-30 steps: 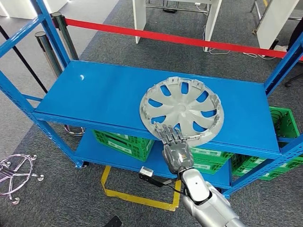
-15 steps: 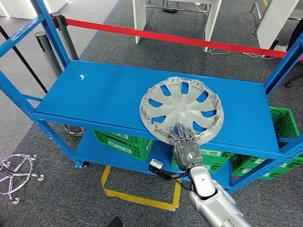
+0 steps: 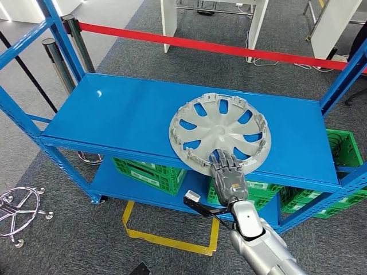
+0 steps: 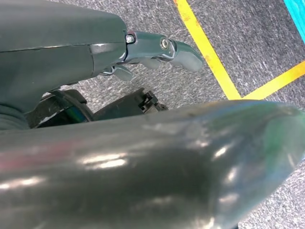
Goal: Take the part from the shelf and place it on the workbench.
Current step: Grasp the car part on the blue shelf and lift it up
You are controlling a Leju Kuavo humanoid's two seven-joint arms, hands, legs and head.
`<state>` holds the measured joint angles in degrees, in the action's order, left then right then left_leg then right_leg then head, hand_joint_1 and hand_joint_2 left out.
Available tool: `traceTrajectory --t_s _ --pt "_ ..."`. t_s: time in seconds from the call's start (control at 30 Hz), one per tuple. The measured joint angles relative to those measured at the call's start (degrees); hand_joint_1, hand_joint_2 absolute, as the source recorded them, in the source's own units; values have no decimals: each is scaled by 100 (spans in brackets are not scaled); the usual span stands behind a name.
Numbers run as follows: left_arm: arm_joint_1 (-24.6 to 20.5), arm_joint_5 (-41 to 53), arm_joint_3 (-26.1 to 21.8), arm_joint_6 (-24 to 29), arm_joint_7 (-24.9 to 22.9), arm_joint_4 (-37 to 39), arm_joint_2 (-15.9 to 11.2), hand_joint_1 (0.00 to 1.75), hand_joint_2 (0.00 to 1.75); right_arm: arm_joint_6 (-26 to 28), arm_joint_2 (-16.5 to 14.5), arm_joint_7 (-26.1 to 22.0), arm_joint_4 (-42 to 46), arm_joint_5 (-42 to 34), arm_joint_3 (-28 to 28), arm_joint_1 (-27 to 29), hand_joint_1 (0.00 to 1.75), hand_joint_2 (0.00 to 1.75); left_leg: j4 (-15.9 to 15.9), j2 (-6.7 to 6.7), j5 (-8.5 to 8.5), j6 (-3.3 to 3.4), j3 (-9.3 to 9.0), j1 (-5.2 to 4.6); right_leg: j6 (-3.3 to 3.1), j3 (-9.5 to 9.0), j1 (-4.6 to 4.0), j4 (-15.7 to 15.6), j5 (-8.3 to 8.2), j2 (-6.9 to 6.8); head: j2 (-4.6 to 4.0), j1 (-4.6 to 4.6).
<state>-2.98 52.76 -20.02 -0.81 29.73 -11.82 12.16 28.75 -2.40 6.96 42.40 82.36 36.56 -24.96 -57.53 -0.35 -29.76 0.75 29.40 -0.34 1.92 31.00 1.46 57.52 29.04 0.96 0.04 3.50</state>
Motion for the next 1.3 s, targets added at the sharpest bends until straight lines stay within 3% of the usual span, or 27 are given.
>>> traceTrajectory --t_s 0.47,0.5,0.6,0.63,1.3 --pt "14 -51 -1 74 11 2 9 0 0 -328 1 43 -198 -106 -503 -95 3 175 0 0 0 0 0 0 0 1 0 0 0 0 0 -1" --pt "14 -54 -2 72 11 2 11 0 0 -404 0 43 -223 -99 -522 -119 17 175 0 0 0 0 0 0 0 1 0 0 0 0 -1 -1" --pt "14 -56 -2 68 11 2 15 0 0 -583 -12 53 -312 -84 -551 -200 140 175 0 0 0 0 -1 0 0 0 0 0 0 1 0 -1" --pt "14 -56 -2 68 11 2 15 0 0 -622 -20 66 -343 -83 -554 -225 171 175 0 0 0 0 -1 0 0 0 0 0 0 1 1 0" --pt "14 -76 -7 70 -6 2 17 0 0 -722 -144 103 -483 -83 -554 -440 175 175 0 0 9 0 -4 0 -1 -3 0 0 -9 -1 0 -1"
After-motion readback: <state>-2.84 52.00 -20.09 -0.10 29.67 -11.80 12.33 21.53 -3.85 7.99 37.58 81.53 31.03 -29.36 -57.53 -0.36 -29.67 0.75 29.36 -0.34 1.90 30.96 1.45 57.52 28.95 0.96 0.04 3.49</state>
